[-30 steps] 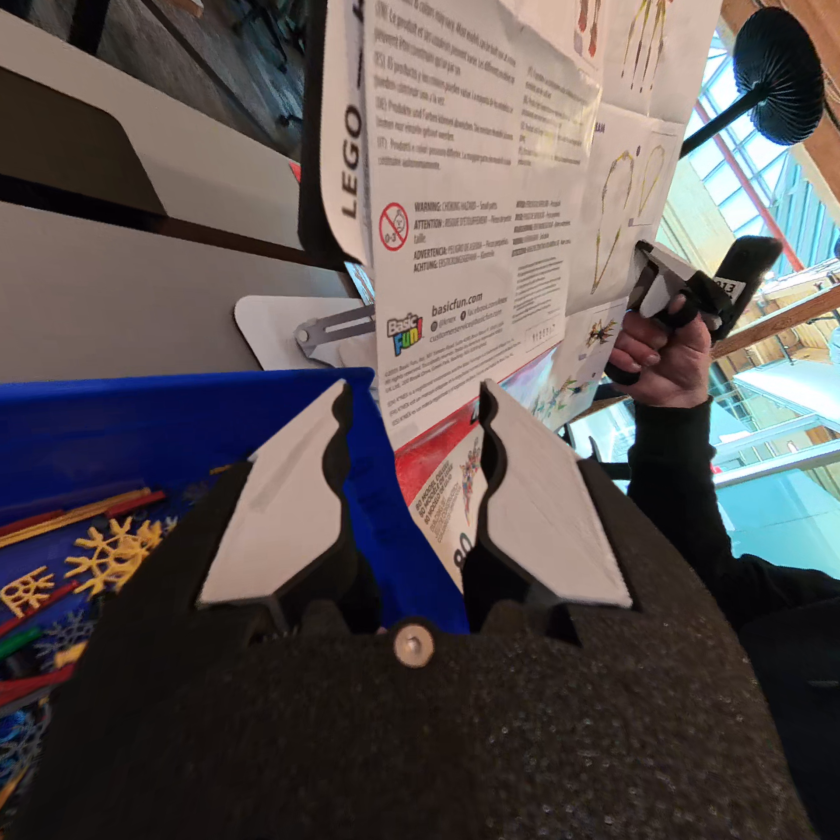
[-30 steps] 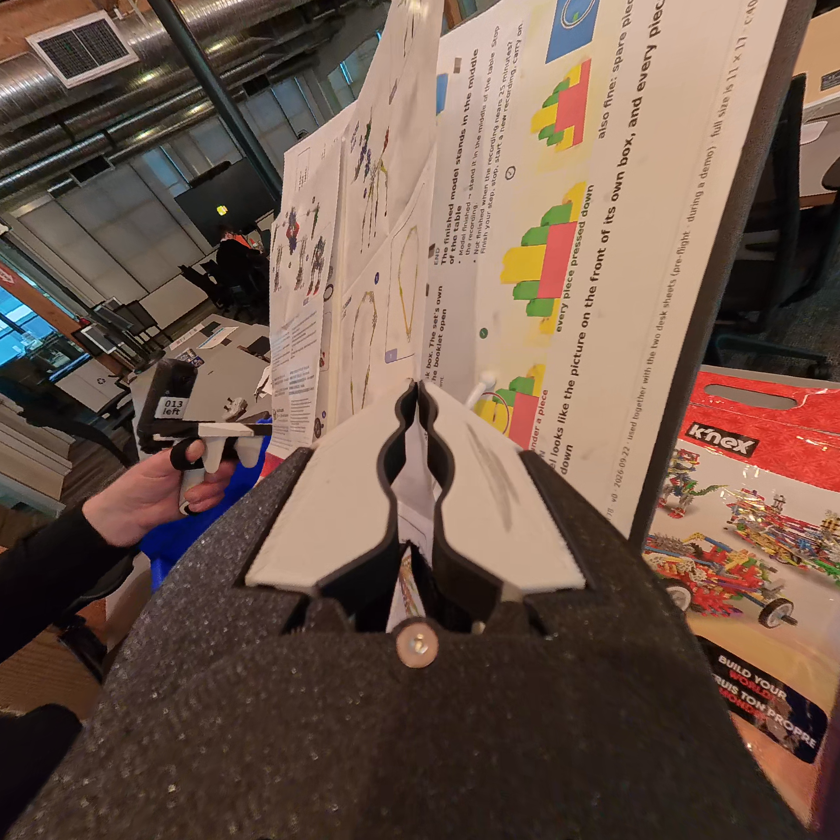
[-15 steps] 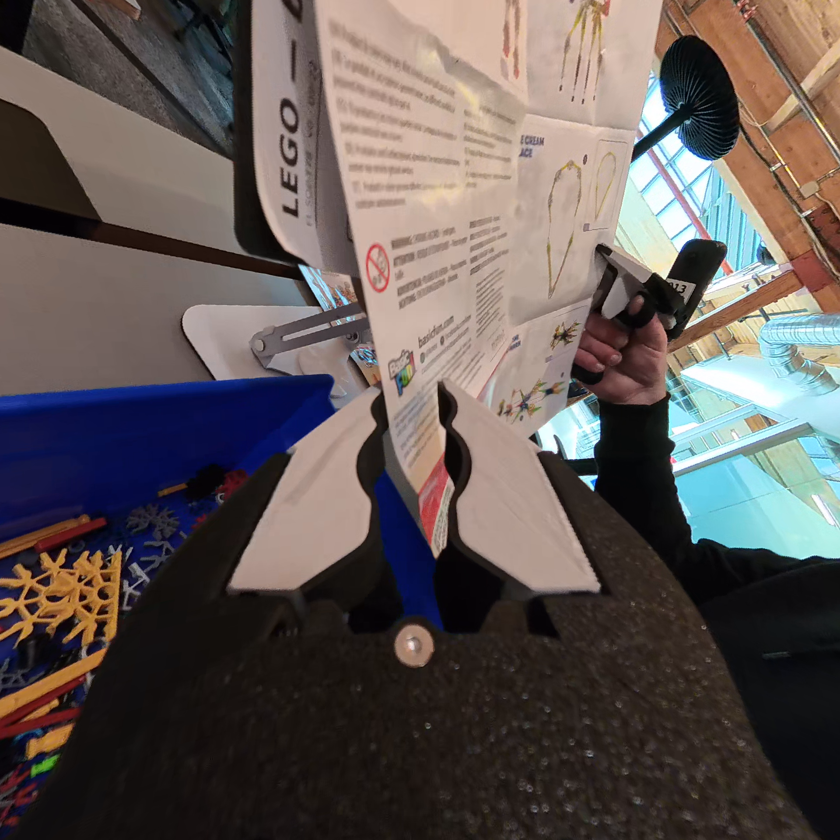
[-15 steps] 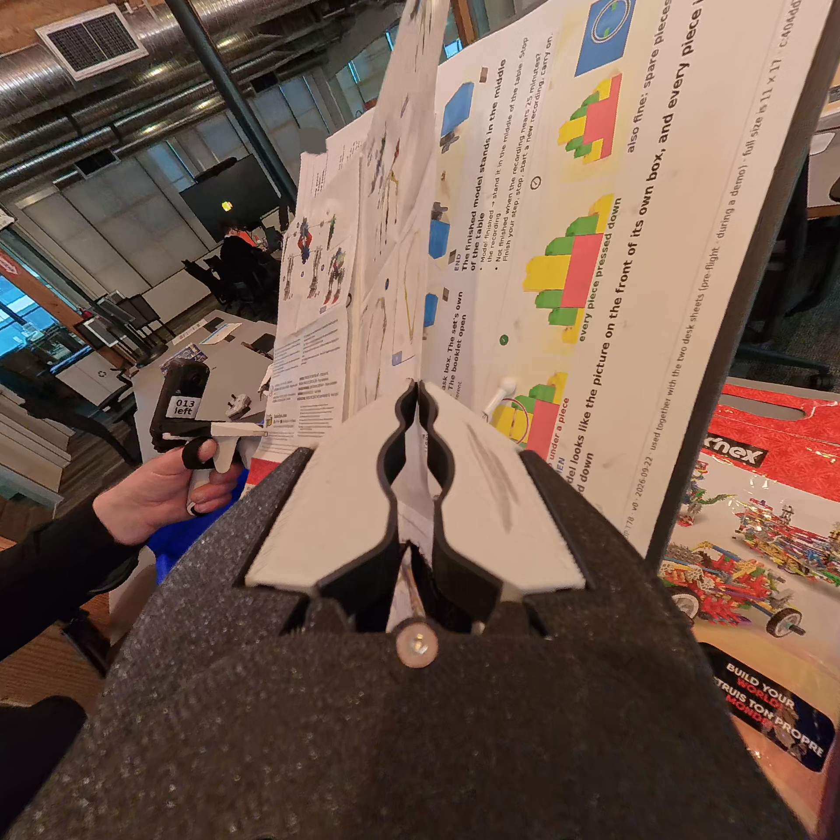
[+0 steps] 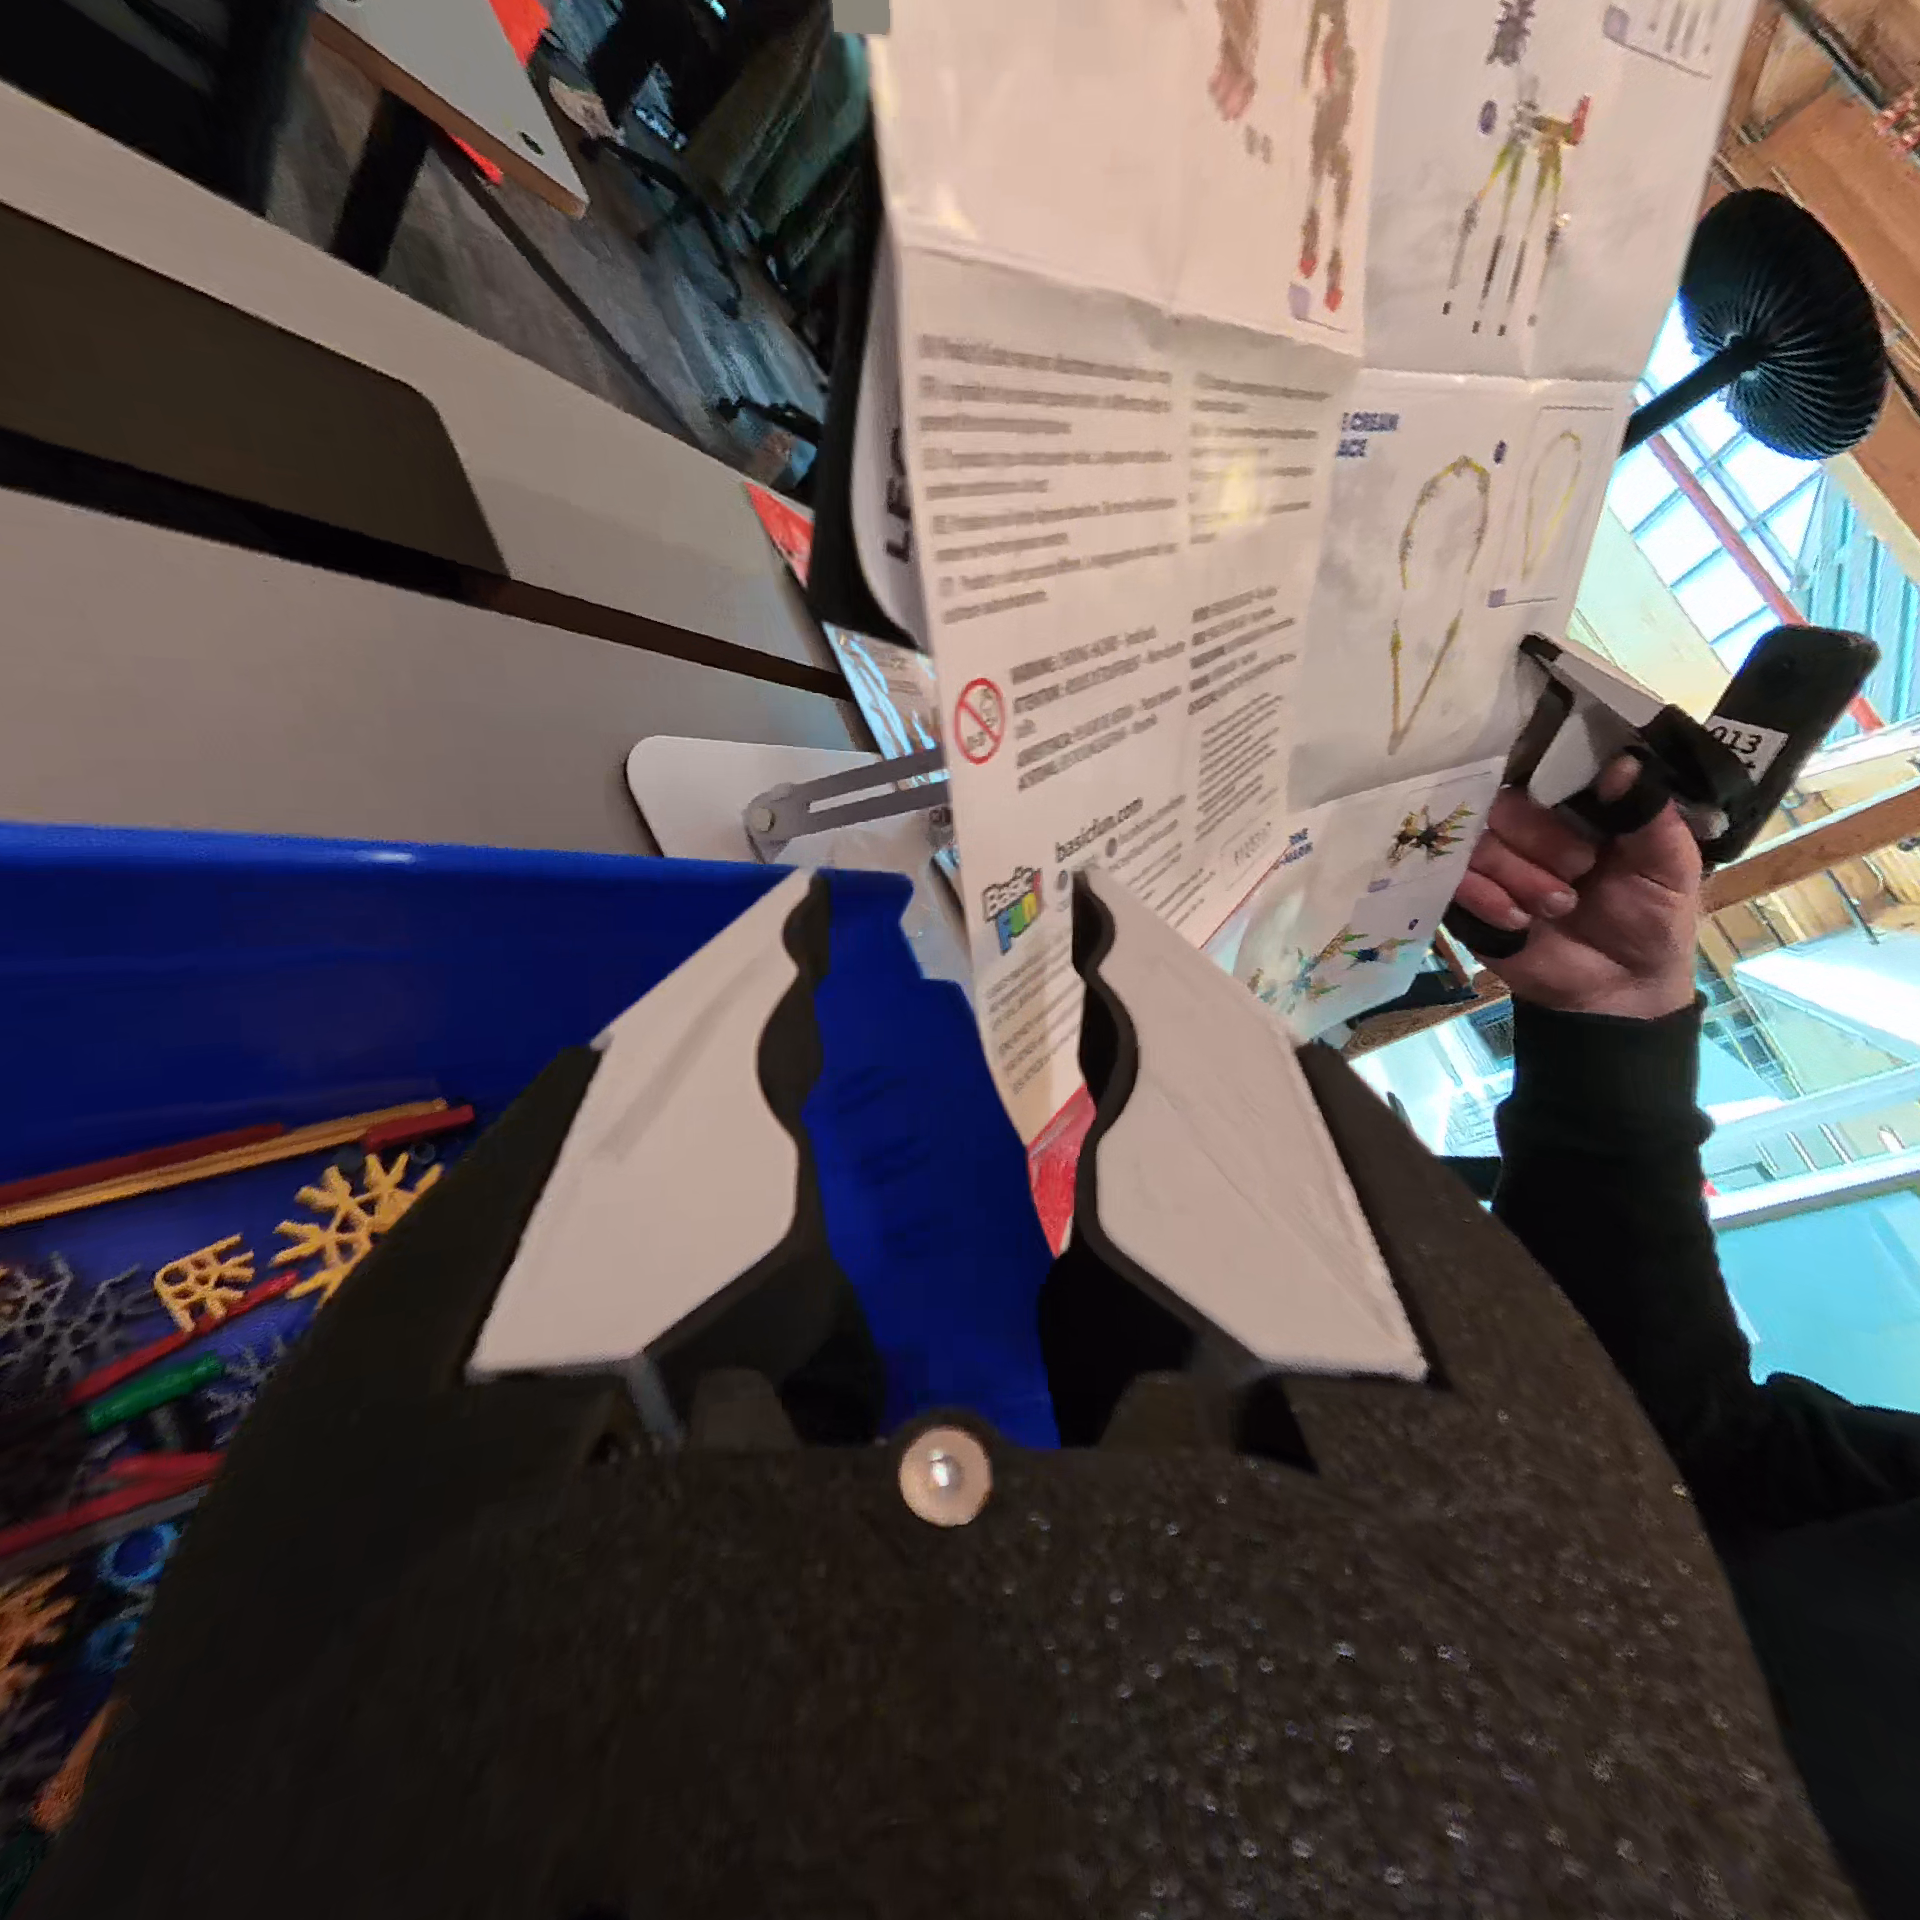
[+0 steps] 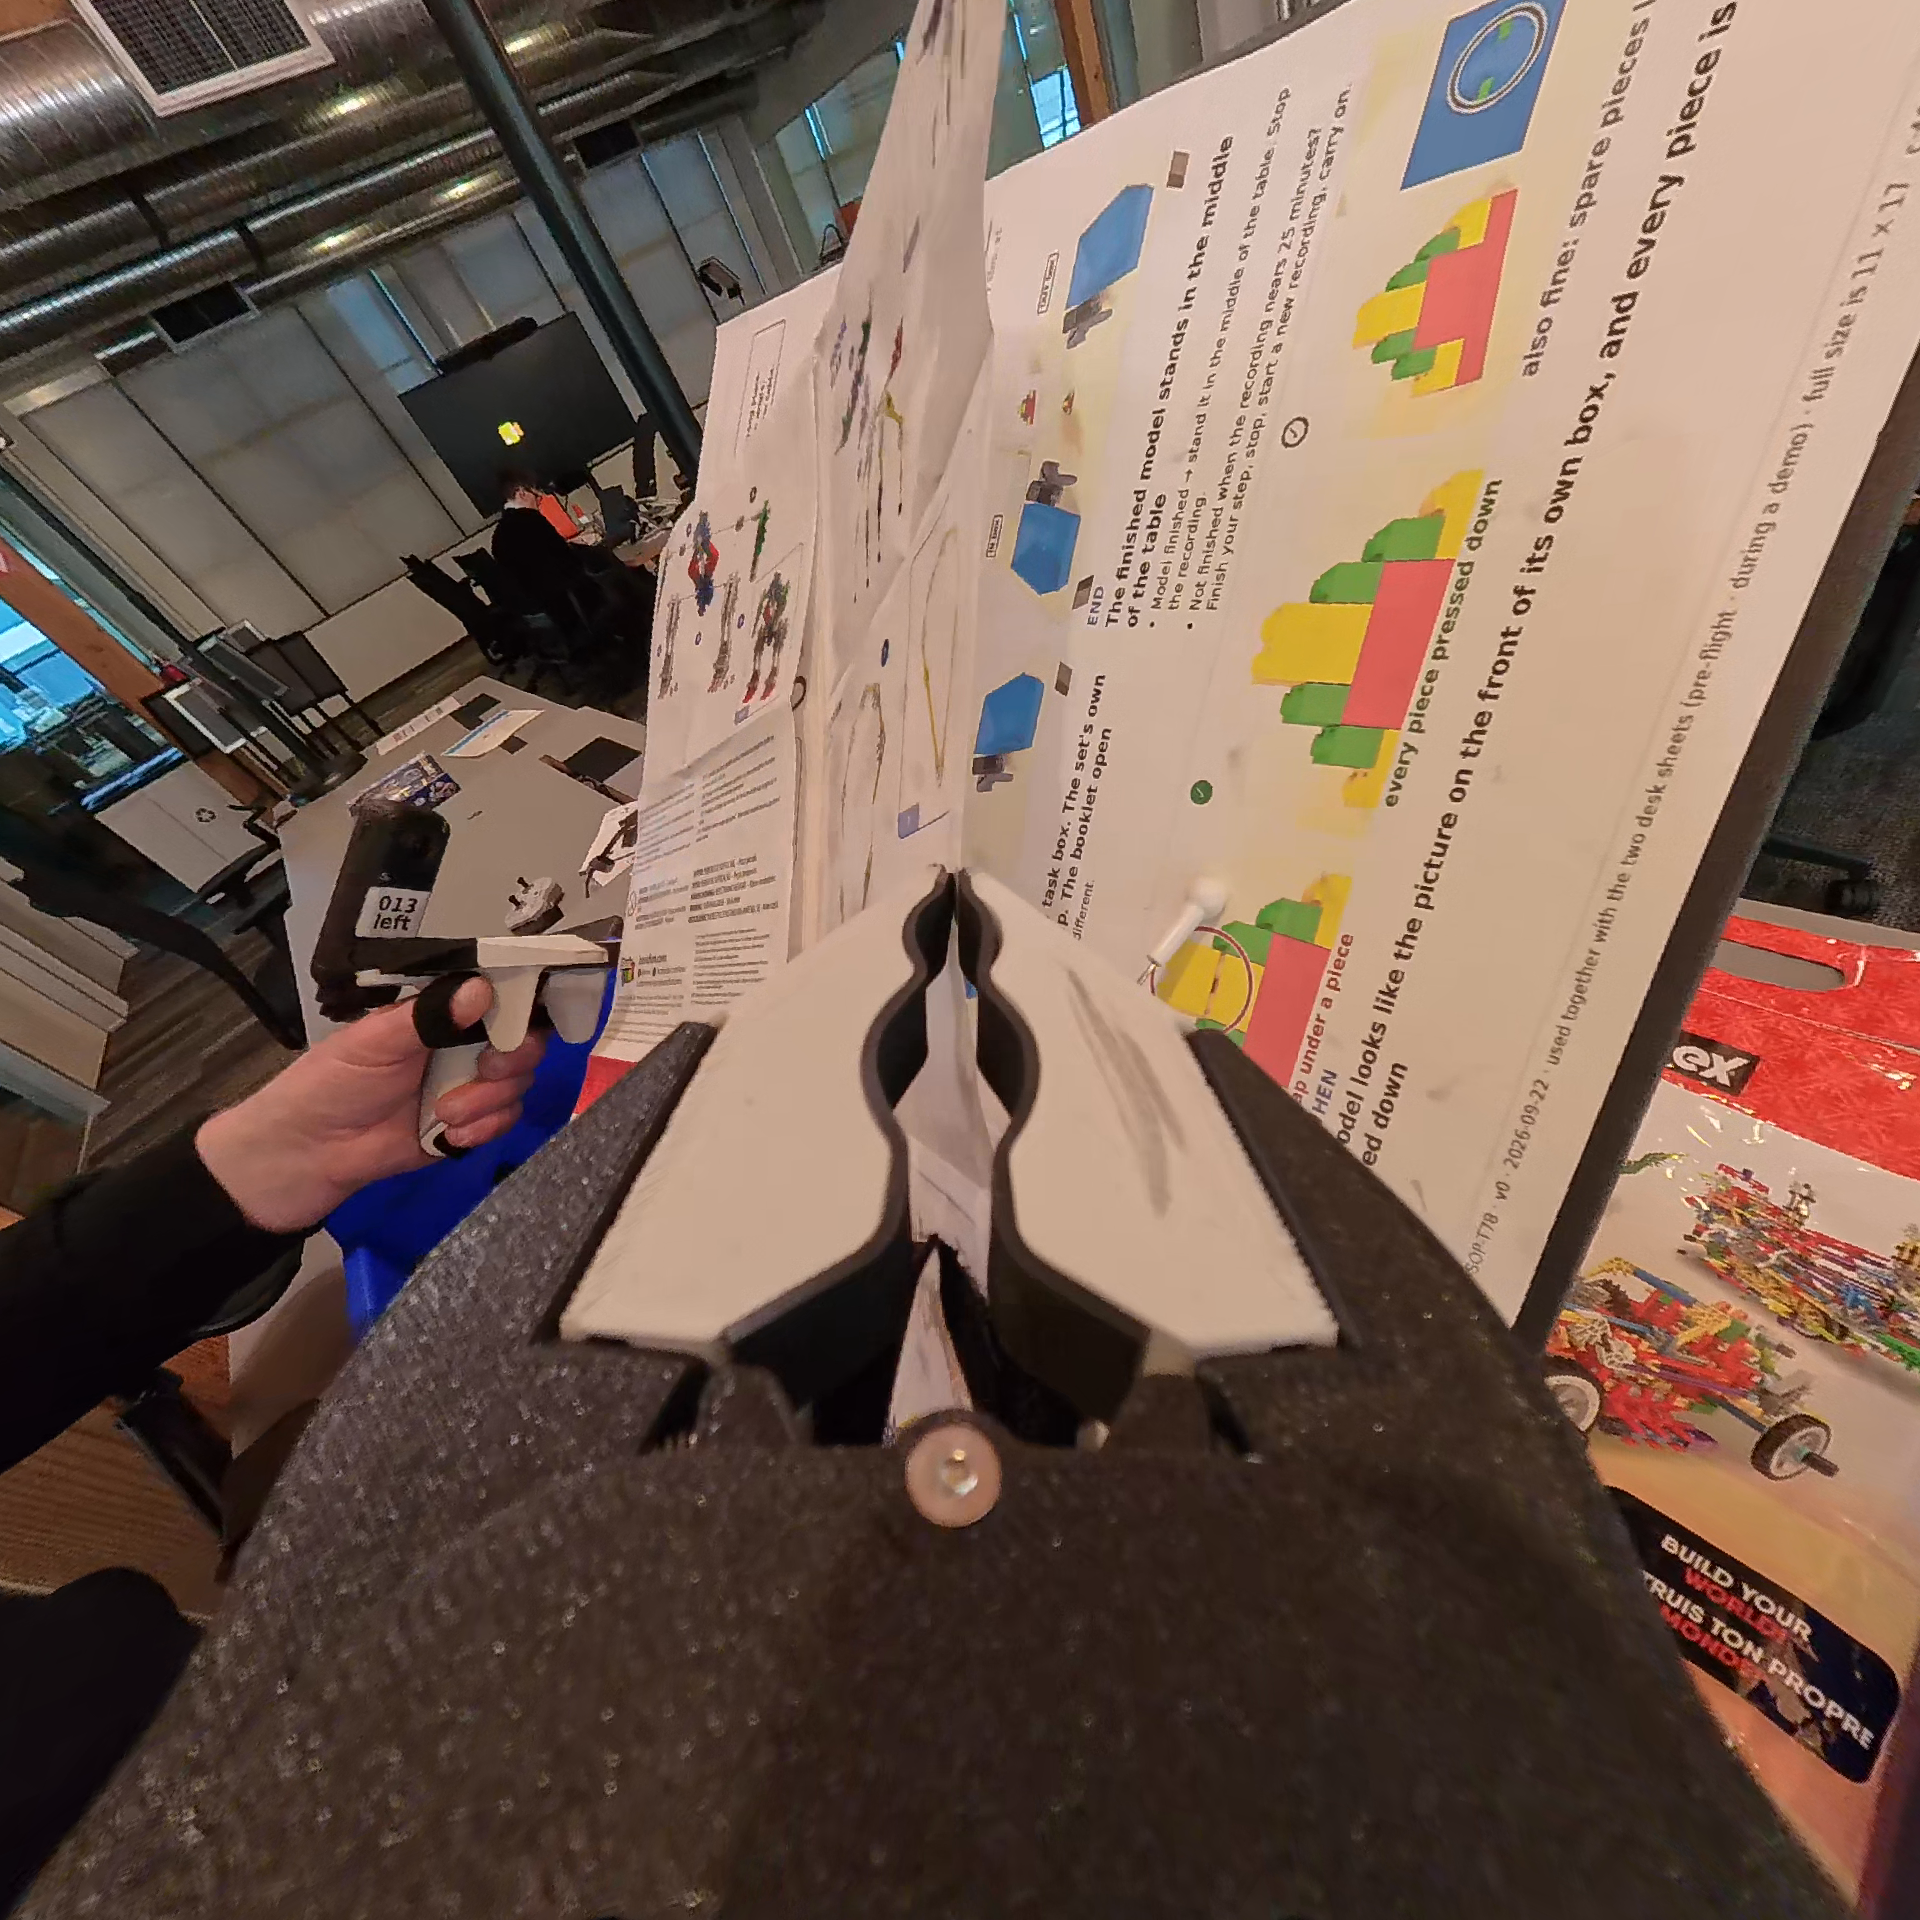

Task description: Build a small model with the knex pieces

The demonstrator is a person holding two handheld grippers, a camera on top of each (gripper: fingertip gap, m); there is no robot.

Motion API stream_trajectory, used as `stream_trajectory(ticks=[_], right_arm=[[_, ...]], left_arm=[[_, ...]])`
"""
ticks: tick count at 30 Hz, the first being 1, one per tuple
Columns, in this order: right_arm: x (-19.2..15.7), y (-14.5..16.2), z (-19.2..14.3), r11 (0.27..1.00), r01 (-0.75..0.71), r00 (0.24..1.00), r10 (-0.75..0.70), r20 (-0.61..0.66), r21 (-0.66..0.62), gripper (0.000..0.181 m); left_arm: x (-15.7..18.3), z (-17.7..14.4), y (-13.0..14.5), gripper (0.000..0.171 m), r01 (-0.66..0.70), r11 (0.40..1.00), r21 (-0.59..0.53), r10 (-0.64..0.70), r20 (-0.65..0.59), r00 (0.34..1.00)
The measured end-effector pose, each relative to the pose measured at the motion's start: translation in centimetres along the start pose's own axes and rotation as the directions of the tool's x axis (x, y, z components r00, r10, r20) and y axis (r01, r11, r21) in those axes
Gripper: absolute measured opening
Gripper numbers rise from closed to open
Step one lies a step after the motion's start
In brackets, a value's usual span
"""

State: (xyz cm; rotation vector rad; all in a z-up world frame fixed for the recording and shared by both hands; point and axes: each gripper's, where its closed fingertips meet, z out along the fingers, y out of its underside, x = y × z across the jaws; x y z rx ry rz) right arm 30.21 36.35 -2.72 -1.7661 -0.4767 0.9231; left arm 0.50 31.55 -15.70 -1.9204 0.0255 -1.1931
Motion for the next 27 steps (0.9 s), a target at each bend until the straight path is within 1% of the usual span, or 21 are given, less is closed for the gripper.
stream_trajectory(ticks=[4, 5, 8, 12, 18, 27], right_arm=[[-0.1, 0.0, 0.2, 1.0, -0.001, 1.0, 0.001, 0.001, -0.001, 0.0], [-0.2, 0.0, 0.2, 1.0, 0.0, 1.0, 0.0, 0.002, -0.002, 0.0], [-0.5, 0.1, 0.4, 1.0, 0.004, 1.0, -0.004, 0.003, -0.006, 0.0], [-1.0, 0.0, 0.4, 1.0, 0.013, 1.0, -0.013, 0.001, -0.007, 0.0], [-1.4, -0.1, 0.1, 1.0, 0.024, 1.0, -0.025, -0.008, -0.011, 0.0], [-2.7, -0.4, 0.2, 0.999, 0.035, 0.999, -0.035, 0.0, -0.004, 0.0]], left_arm=[[0.2, 0.9, 1.4, 0.051, 0.05, 0.996, -0.072, -0.054, -0.052, 0.997], [0.5, 1.2, 1.7, 0.051, 0.057, 0.995, -0.088, -0.063, -0.073, 0.995], [1.7, 1.8, 2.3, 0.033, 0.058, 0.992, -0.112, -0.073, -0.138, 0.988], [2.3, 1.9, 2.2, 0.017, 0.053, 0.994, -0.099, -0.069, -0.164, 0.984], [3.5, 1.4, 1.5, 0.006, 0.027, 0.997, -0.078, -0.042, -0.191, 0.981], [5.5, 0.7, 0.8, 0.001, -0.033, 0.997, -0.065, 0.019, -0.212, 0.977]])
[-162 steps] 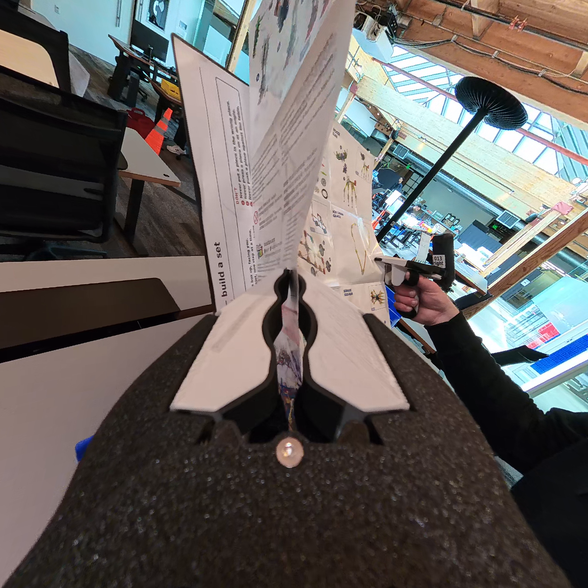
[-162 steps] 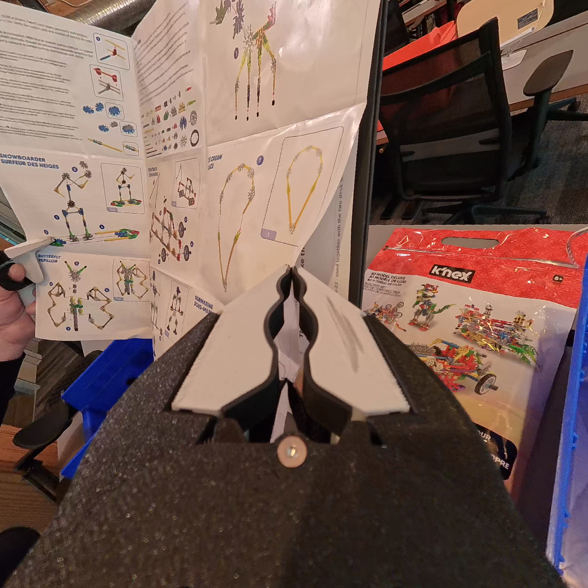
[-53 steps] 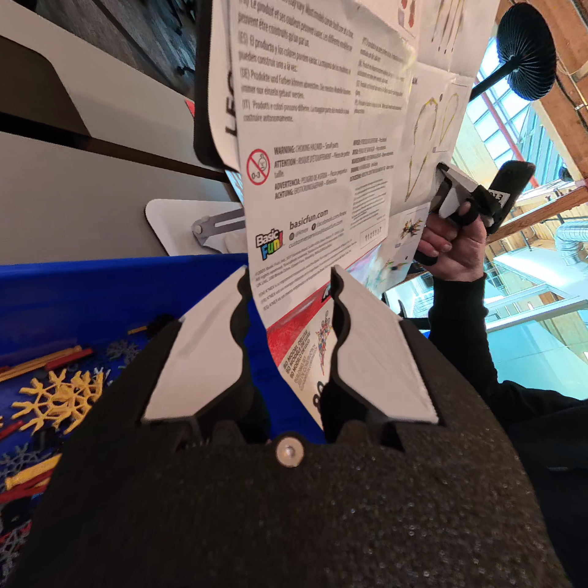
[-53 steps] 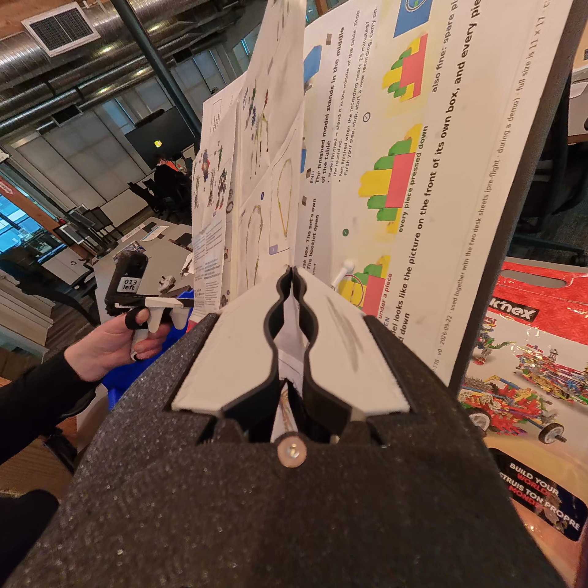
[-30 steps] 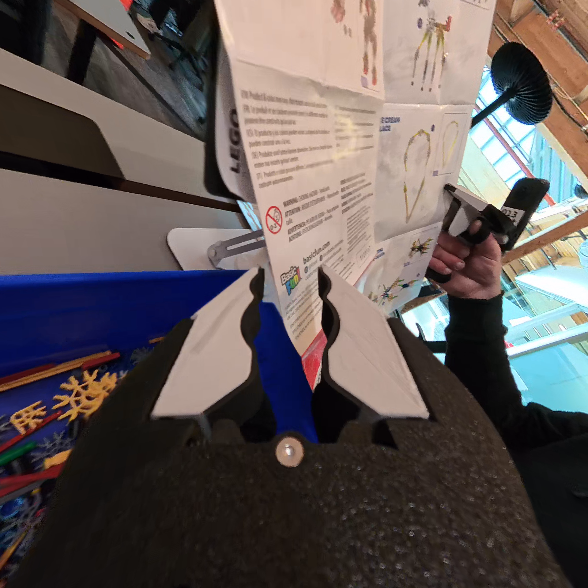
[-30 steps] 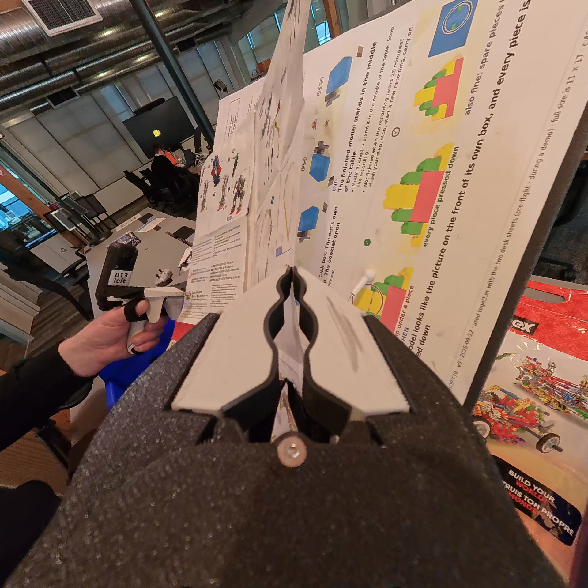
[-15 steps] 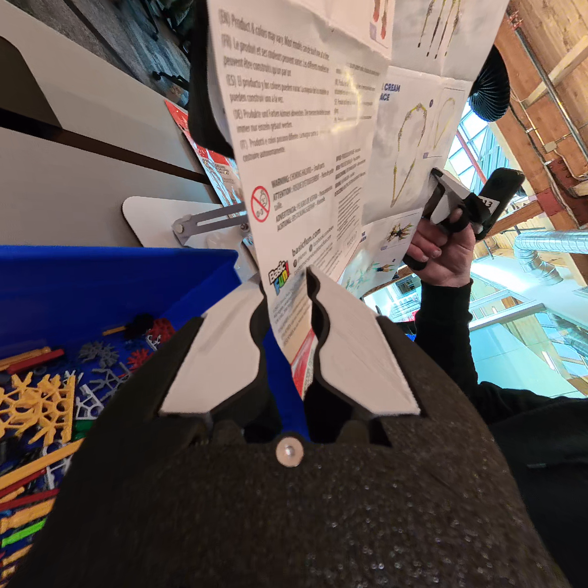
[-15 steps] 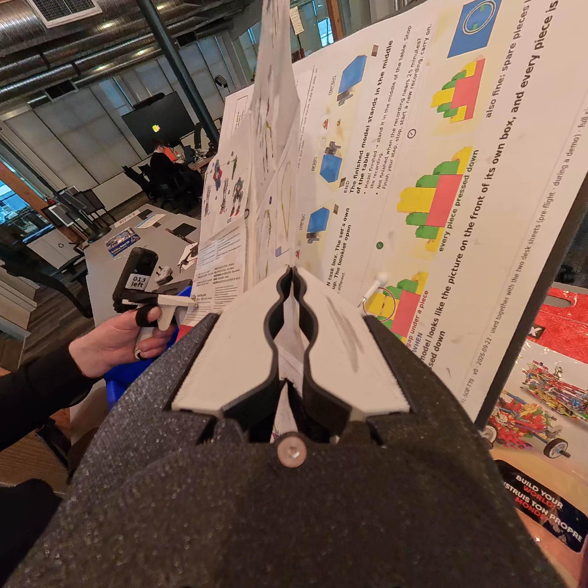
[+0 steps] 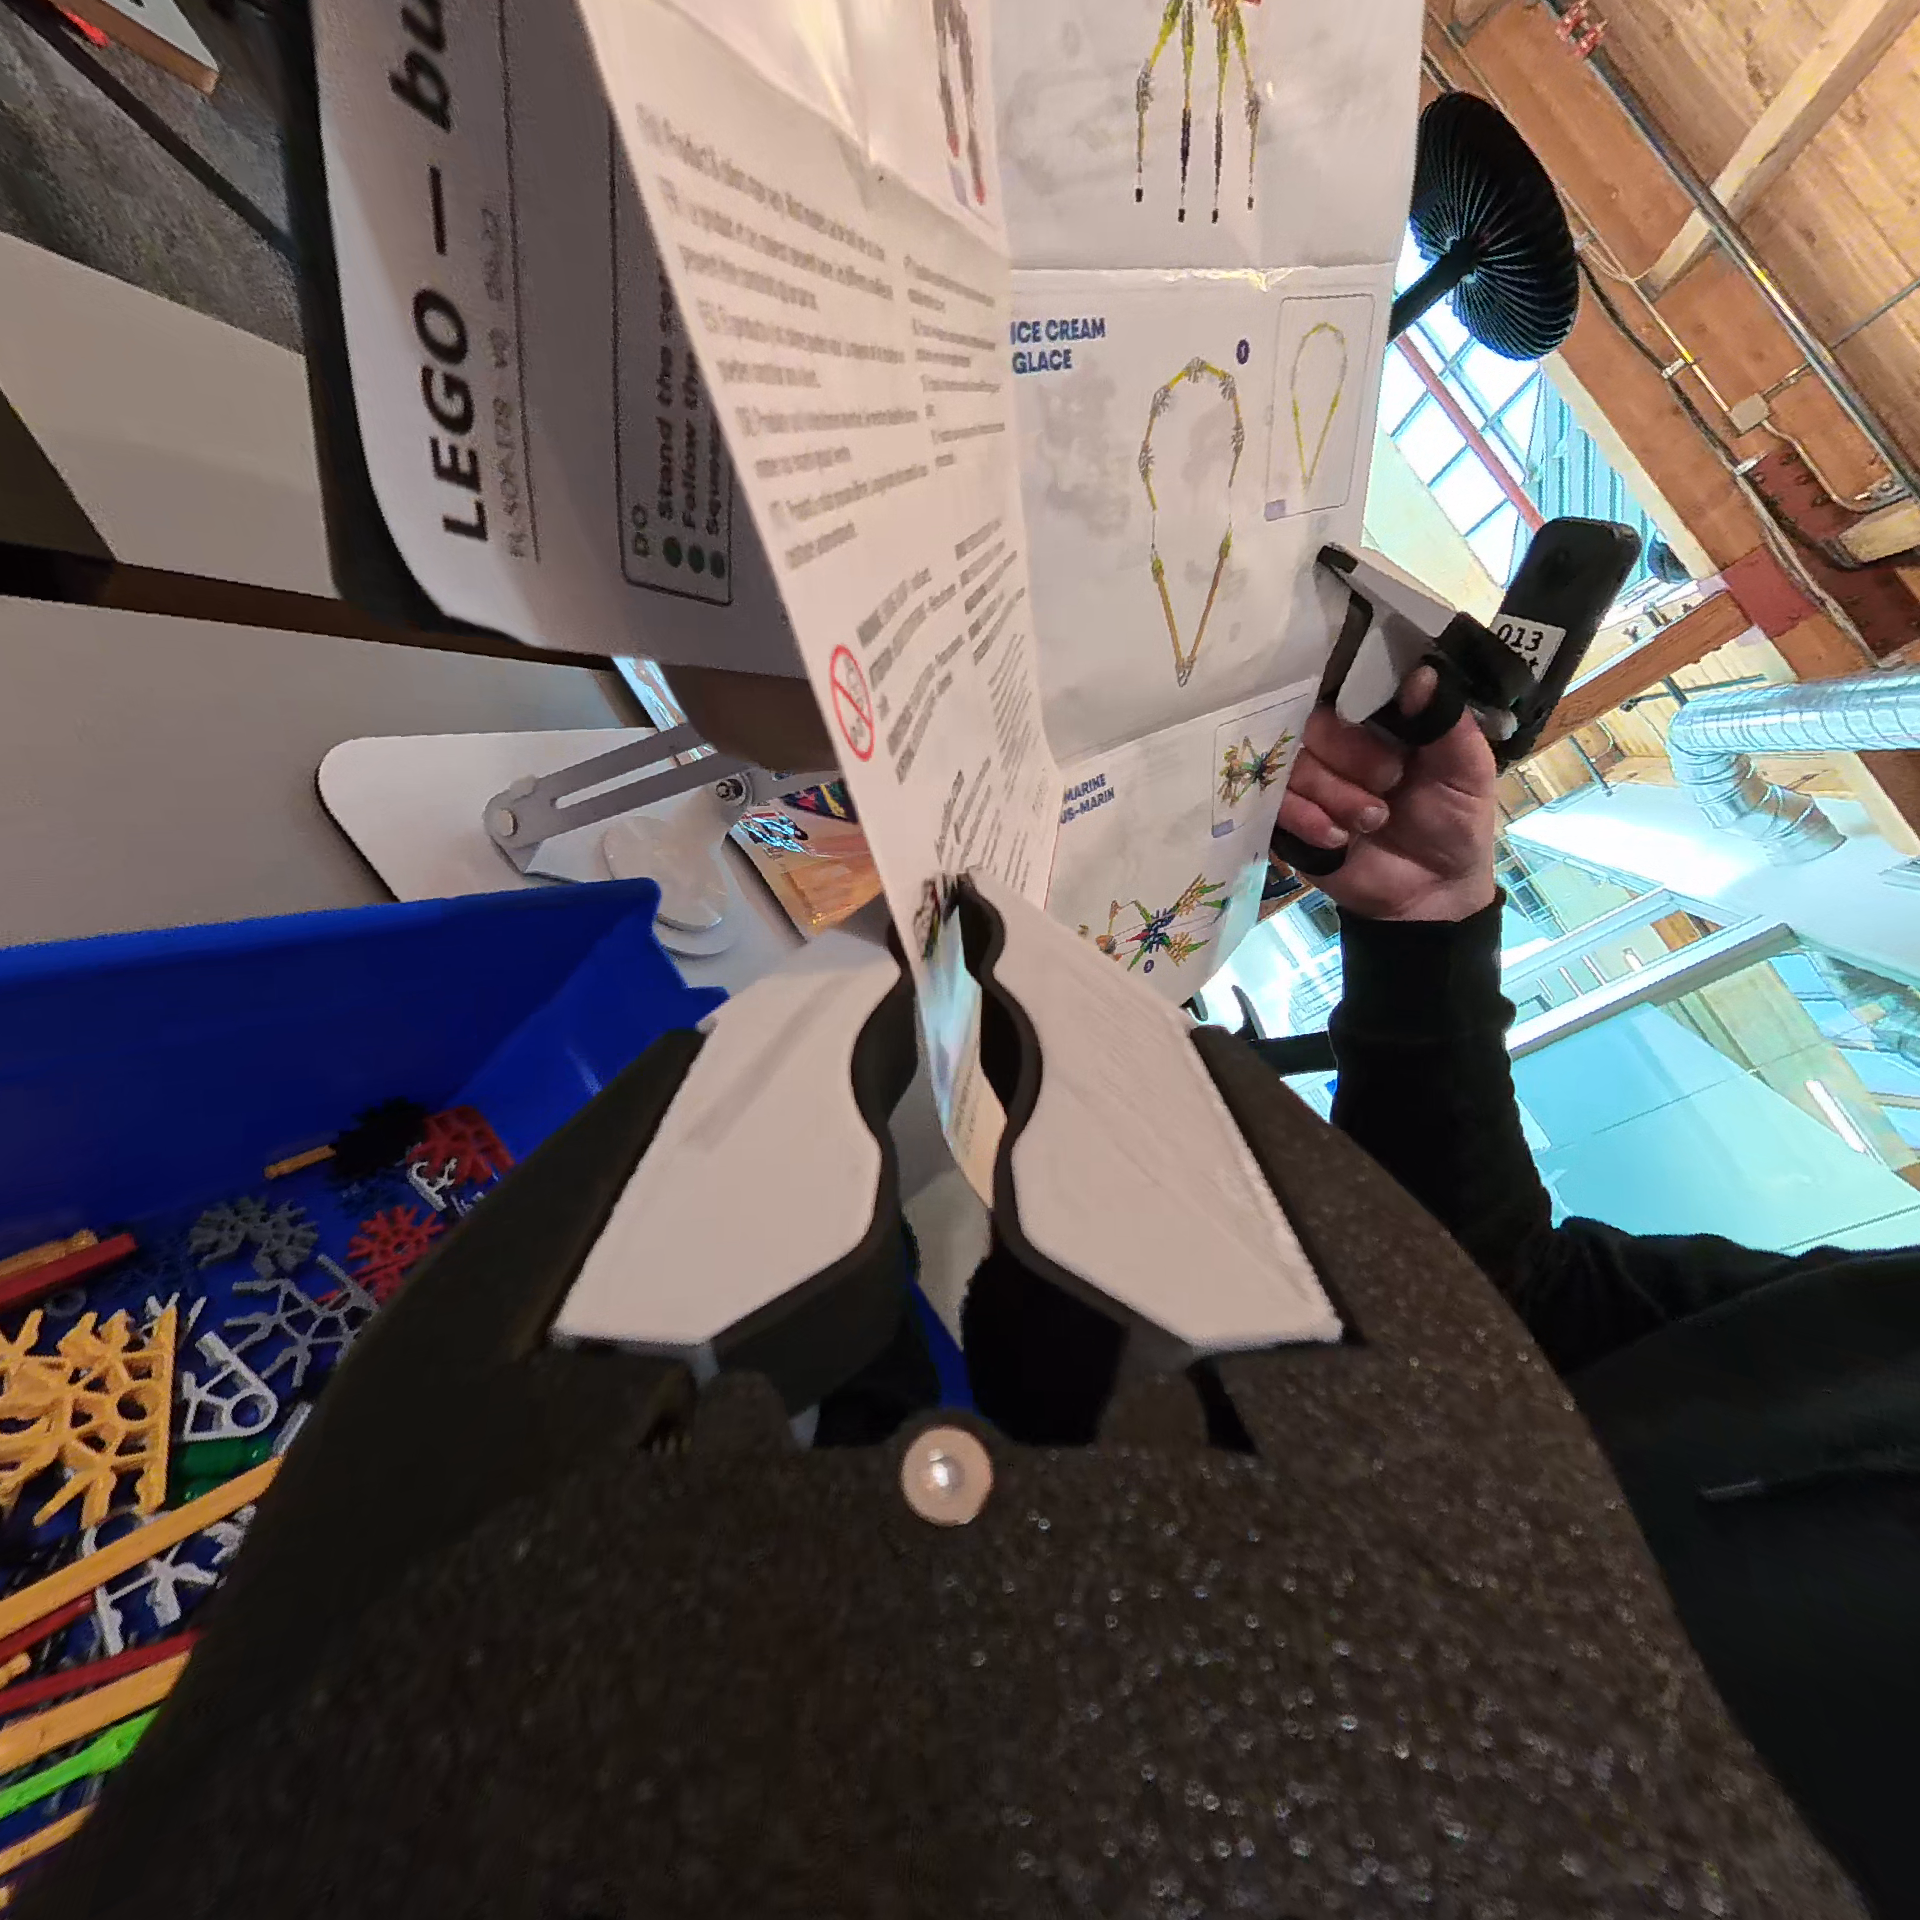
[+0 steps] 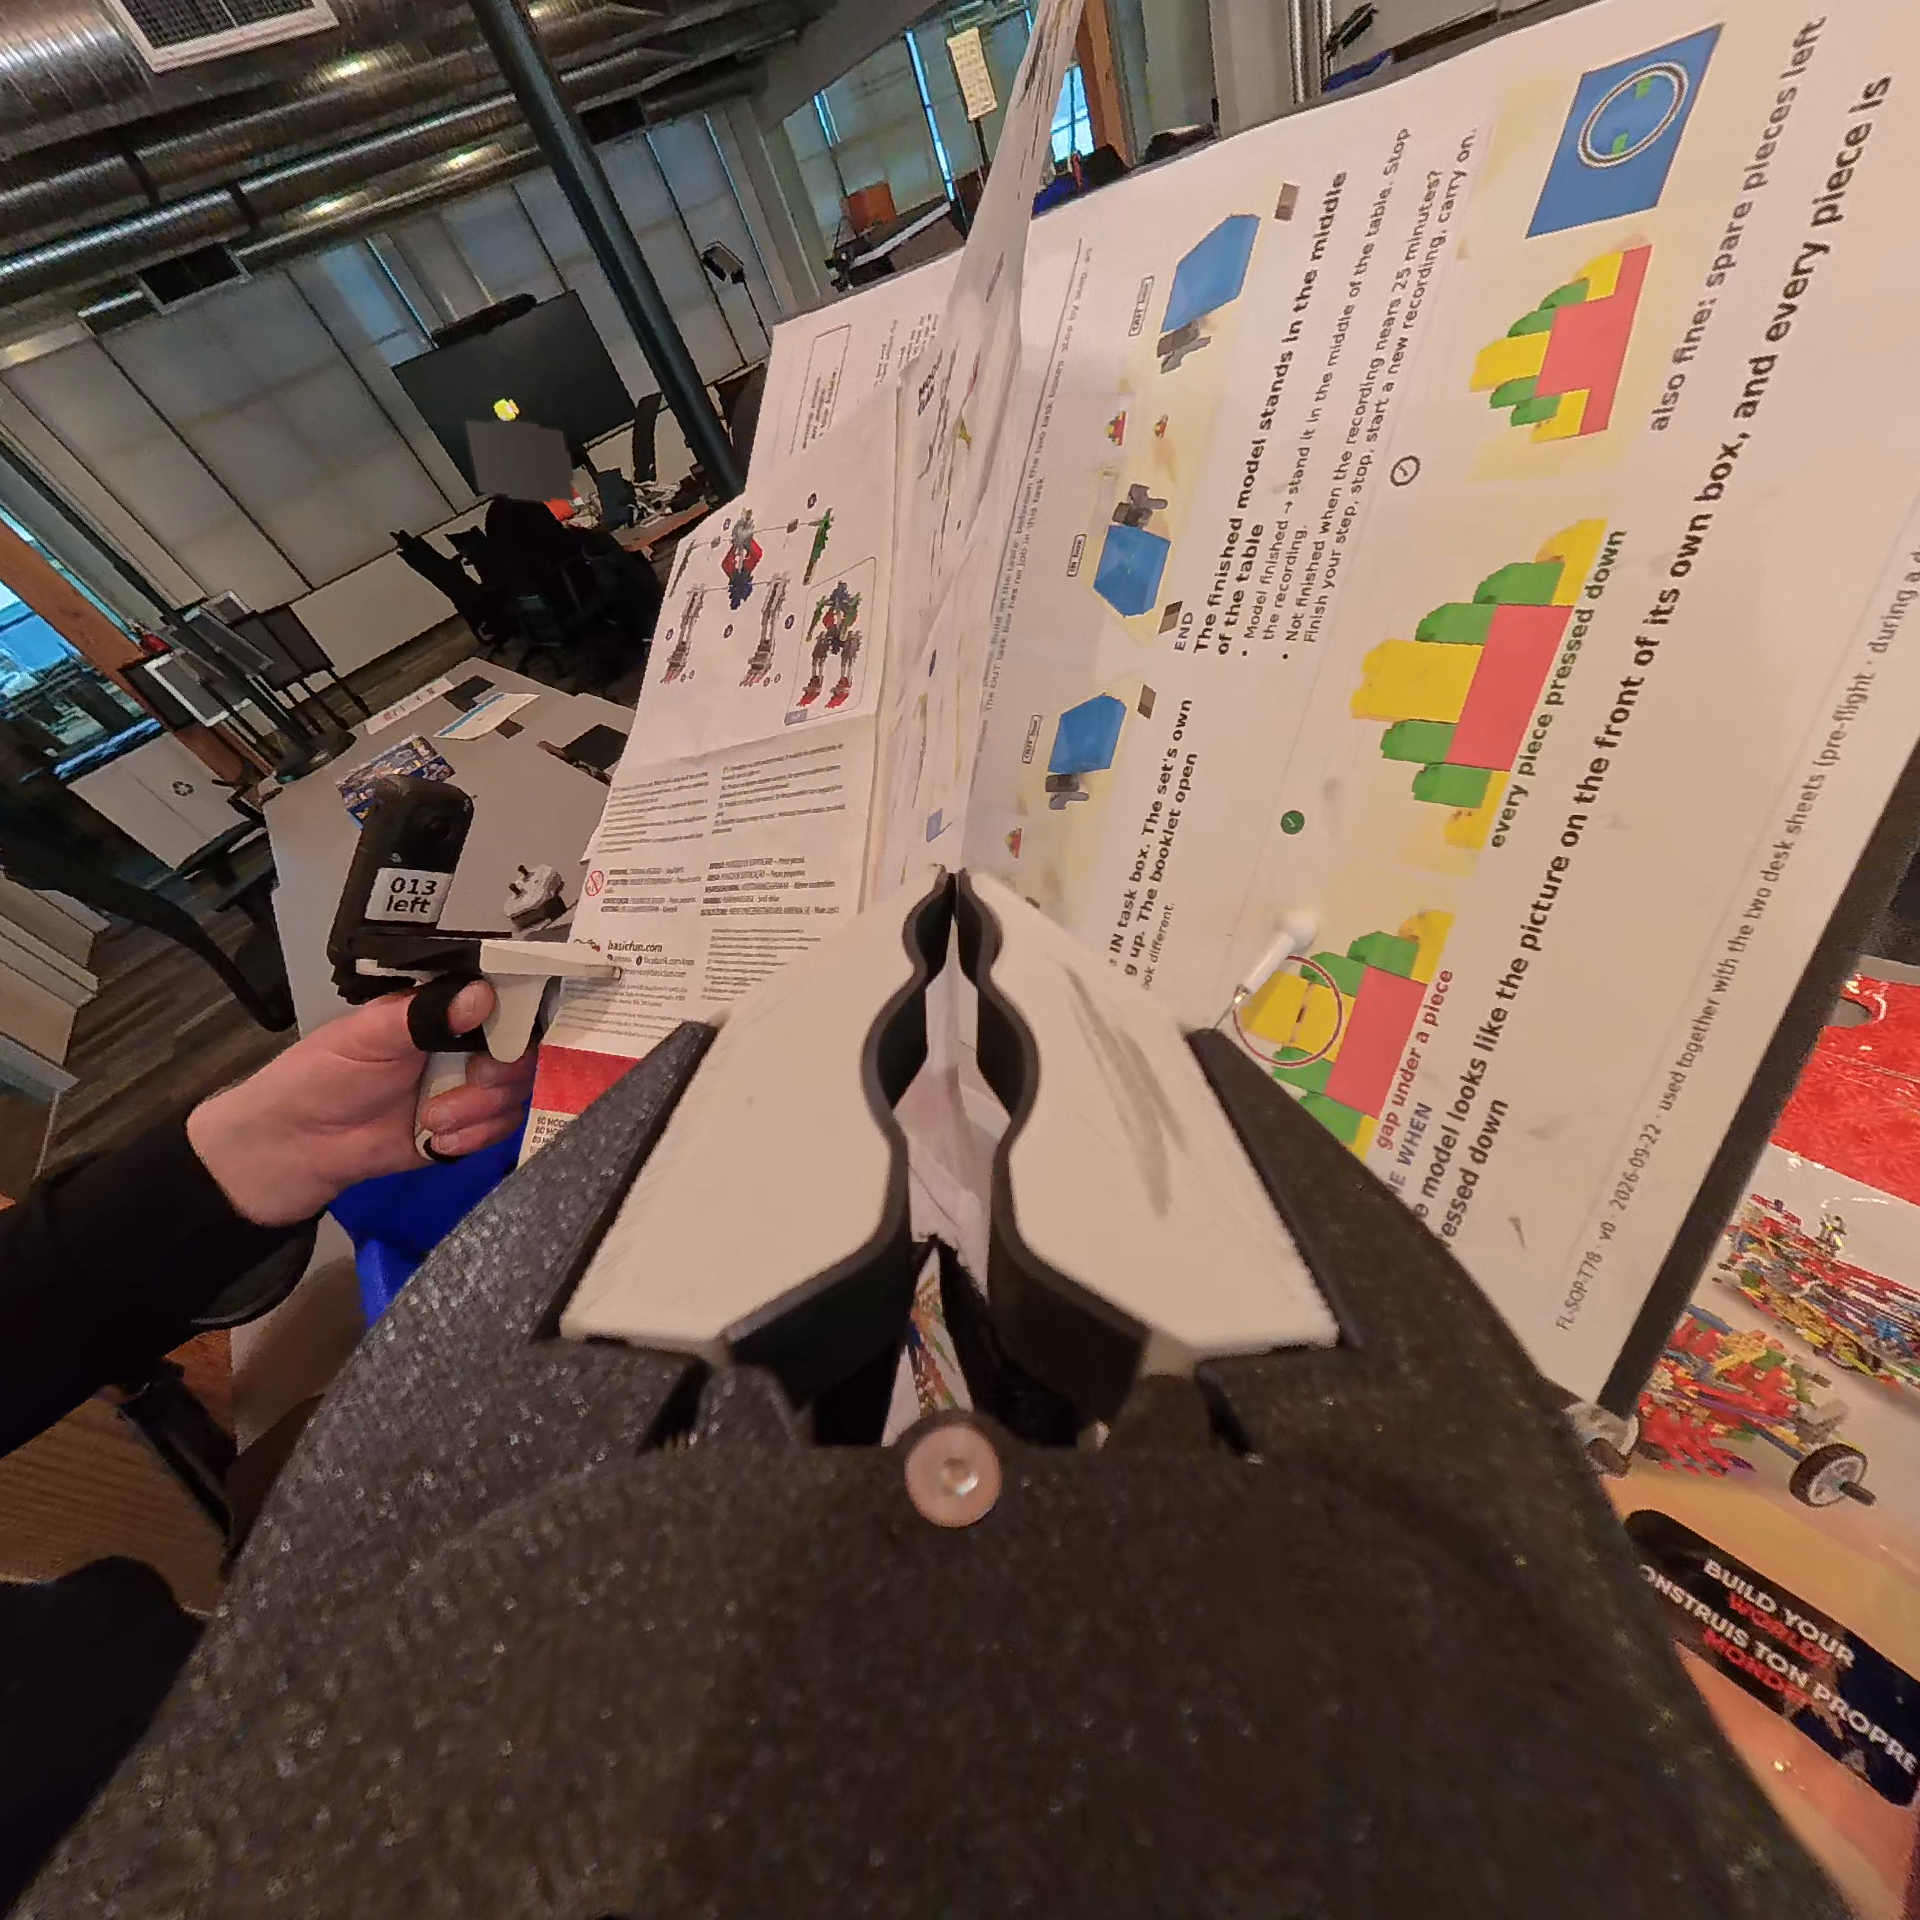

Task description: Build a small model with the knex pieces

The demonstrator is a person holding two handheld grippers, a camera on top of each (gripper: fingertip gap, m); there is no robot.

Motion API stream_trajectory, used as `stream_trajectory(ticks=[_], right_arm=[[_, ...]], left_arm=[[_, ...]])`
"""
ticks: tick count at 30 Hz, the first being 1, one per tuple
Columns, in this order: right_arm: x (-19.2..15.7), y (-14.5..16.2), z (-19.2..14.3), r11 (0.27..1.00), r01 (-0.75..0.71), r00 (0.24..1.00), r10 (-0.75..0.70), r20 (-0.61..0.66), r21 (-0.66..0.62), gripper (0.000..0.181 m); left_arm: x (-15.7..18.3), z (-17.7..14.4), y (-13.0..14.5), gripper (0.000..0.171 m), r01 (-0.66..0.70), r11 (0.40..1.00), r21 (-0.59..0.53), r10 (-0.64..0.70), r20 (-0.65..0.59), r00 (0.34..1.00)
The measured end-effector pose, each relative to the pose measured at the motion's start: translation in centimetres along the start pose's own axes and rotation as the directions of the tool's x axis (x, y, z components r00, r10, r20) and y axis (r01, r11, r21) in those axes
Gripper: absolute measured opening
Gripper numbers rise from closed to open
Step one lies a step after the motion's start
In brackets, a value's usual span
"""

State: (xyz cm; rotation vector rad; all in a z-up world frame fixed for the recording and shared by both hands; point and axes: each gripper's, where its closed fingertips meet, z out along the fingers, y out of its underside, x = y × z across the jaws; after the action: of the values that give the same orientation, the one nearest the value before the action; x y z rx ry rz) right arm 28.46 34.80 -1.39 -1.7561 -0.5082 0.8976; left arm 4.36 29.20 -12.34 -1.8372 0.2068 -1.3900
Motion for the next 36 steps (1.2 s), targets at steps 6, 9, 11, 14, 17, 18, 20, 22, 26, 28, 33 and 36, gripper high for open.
stream_trajectory(ticks=[6, 9, 11, 14, 17, 18, 20, 22, 26, 28, 33, 36], right_arm=[[-3.1, -0.3, 0.6, 0.999, 0.051, 0.998, -0.051, 0.036, -0.003, 0.0], [-6.1, -0.3, 1.4, 0.995, 0.097, 0.992, -0.096, 0.08, -0.012, 0.0], [-8.1, -0.3, 2.0, 0.991, 0.135, 0.985, -0.132, 0.108, -0.021, 0.0], [-11.1, 0.0, 2.9, 0.982, 0.186, 0.973, -0.18, 0.147, -0.032, 0.0], [-14.1, 1.0, 4.2, 0.968, 0.245, 0.955, -0.231, 0.188, -0.054, 0.0], [-15.0, 1.5, 4.7, 0.962, 0.267, 0.948, -0.25, 0.196, -0.063, 0.0], [-16.8, 2.7, 5.8, 0.947, 0.308, 0.934, -0.283, 0.218, -0.088, 0.0], [-18.3, 4.5, 7.3, 0.928, 0.351, 0.918, -0.315, 0.239, -0.123, 0.0], [-20.4, 8.9, 10.4, 0.877, 0.43, 0.889, -0.372, 0.266, -0.213, 0.0], [-21.1, 11.3, 12.0, 0.858, 0.445, 0.885, -0.376, 0.276, -0.256, 0.003], [-23.2, 15.5, 13.4, 0.859, 0.399, 0.885, -0.268, 0.382, -0.322, 0.025], [-24.9, 15.5, 12.5, 0.878, 0.356, 0.867, -0.183, 0.464, -0.319, 0.034]], left_arm=[[0.6, 0.0, -0.1, 0.0, -0.016, 1.0, -0.001, 0.016, -0.01, 1.0], [0.7, 0.0, -0.2, 0.0, -0.018, 1.0, 0.001, 0.018, -0.013, 1.0], [0.8, 0.0, -0.2, 0.0, -0.02, 1.0, 0.001, 0.02, -0.016, 1.0], [0.9, 0.1, -0.3, 0.0, -0.024, 1.0, 0.0, 0.024, -0.017, 1.0], [0.9, 0.0, -0.2, 0.0, -0.025, 1.0, 0.001, 0.025, -0.019, 0.999], [0.9, 0.0, -0.2, 0.0, -0.025, 1.0, 0.0, 0.025, -0.02, 0.999], [0.9, 0.0, -0.1, 0.0, -0.022, 1.0, 0.0, 0.022, -0.023, 0.999], [0.9, 0.0, 0.0, 0.0, -0.02, 1.0, 0.0, 0.02, -0.025, 0.999], [0.9, 0.0, 0.3, 0.0, -0.018, 1.0, -0.006, 0.017, -0.029, 0.999], [0.7, 0.0, 0.4, 0.0, -0.014, 1.0, -0.006, 0.014, -0.027, 1.0], [0.2, -0.7, 0.5, 0.0, -0.004, 1.0, 0.003, 0.004, -0.019, 1.0], [0.0, -1.1, 0.5, 0.0, 0.001, 1.0, 0.009, -0.001, -0.02, 1.0]])
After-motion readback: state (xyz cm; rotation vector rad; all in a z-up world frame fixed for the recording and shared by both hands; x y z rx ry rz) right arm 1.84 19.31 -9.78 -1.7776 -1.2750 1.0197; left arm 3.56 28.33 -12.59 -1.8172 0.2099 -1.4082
